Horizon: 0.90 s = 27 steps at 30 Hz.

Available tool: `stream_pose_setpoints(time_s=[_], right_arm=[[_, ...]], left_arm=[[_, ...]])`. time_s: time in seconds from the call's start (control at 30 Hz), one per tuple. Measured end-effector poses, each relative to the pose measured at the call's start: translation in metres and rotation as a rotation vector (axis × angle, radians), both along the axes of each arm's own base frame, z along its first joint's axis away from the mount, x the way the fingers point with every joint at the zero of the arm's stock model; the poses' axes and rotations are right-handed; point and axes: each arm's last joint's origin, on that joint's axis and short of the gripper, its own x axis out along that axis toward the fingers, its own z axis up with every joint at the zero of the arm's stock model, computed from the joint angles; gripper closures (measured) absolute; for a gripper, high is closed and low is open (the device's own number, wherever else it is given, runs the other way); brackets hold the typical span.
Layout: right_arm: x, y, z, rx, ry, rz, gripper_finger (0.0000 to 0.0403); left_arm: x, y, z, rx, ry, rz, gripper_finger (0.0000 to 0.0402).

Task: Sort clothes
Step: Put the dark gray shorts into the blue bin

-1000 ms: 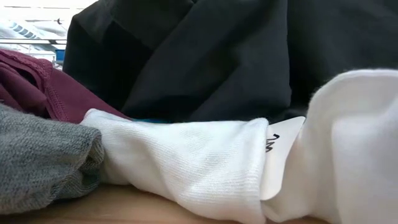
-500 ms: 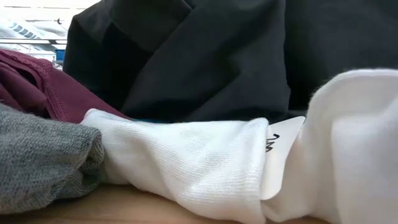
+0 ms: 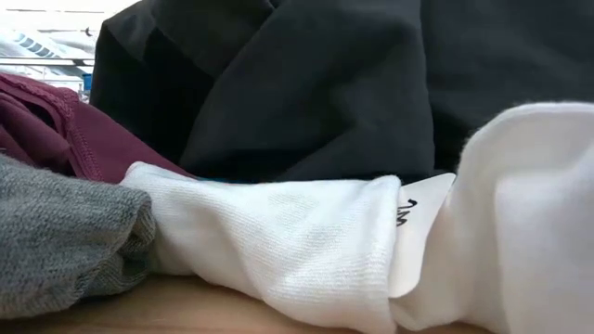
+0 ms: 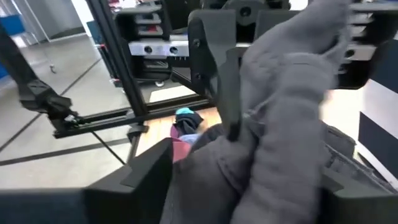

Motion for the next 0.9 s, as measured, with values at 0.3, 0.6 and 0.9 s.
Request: stream_pose_setpoints(time_s=[0.3,0.6,0.9], right_arm=[[0.016,-0.025,-0.006,-0.033,0.03,-0.068,0.0171],[0.017,-0.035,-0.01,-0.03,0.102,-0.044,0.0378],[0.001,-0.042,0.008,-0.054,0.108,-0.034,0.0378]], left_arm=[[0.004,0.013,0.0,0.018,-0.005,-0.011,0.0372],[-0.006,0.026,0.013,0.04,0.103,-0.034,0.0272],[-0.057,0.045,0.057,0.075,0.295,-0.012,0.0234]])
